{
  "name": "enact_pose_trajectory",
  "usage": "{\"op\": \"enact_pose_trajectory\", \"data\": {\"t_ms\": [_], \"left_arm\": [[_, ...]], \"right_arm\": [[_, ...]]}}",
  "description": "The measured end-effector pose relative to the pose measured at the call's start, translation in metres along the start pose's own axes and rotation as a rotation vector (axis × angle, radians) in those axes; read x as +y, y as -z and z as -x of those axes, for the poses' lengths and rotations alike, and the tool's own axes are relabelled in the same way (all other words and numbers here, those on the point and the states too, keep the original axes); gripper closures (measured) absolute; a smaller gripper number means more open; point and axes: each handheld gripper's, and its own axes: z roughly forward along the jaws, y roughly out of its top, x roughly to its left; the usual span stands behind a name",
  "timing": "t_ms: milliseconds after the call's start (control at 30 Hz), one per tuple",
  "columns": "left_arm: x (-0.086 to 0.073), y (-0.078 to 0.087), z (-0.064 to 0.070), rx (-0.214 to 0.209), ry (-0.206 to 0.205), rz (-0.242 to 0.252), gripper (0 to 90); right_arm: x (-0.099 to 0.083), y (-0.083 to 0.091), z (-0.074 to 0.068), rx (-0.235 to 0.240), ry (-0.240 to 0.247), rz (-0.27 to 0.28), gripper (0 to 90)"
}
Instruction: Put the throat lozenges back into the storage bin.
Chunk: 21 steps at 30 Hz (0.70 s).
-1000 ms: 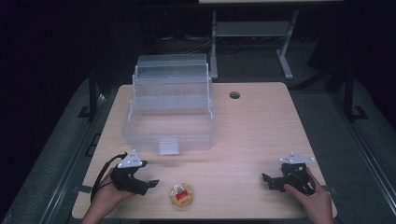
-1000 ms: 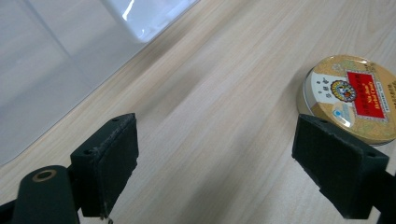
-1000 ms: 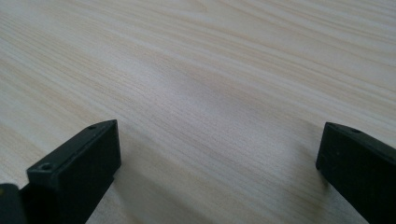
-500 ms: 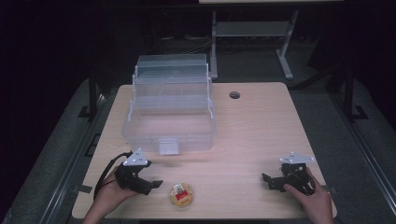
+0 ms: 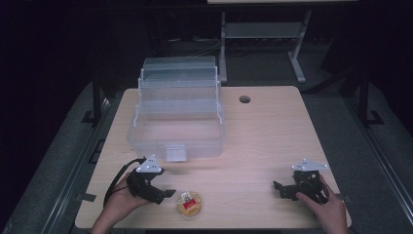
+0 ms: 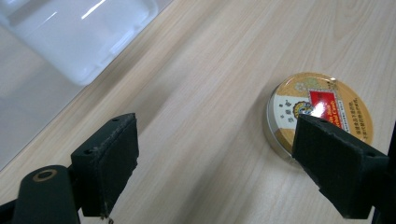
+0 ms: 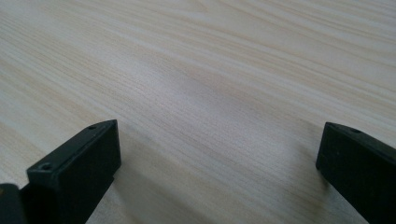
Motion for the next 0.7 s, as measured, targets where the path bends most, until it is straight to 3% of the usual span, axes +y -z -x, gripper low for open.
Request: {"op": "enact_pose_trajectory", "data": {"t_ms": [700], "left_arm": [[0.019,-0.018,0.019,-0.07,-0.048,-0.037,14.0]], "right_arm": [[0.0,0.0,0.0,0.0,0.0,0.0,0.0]]}}
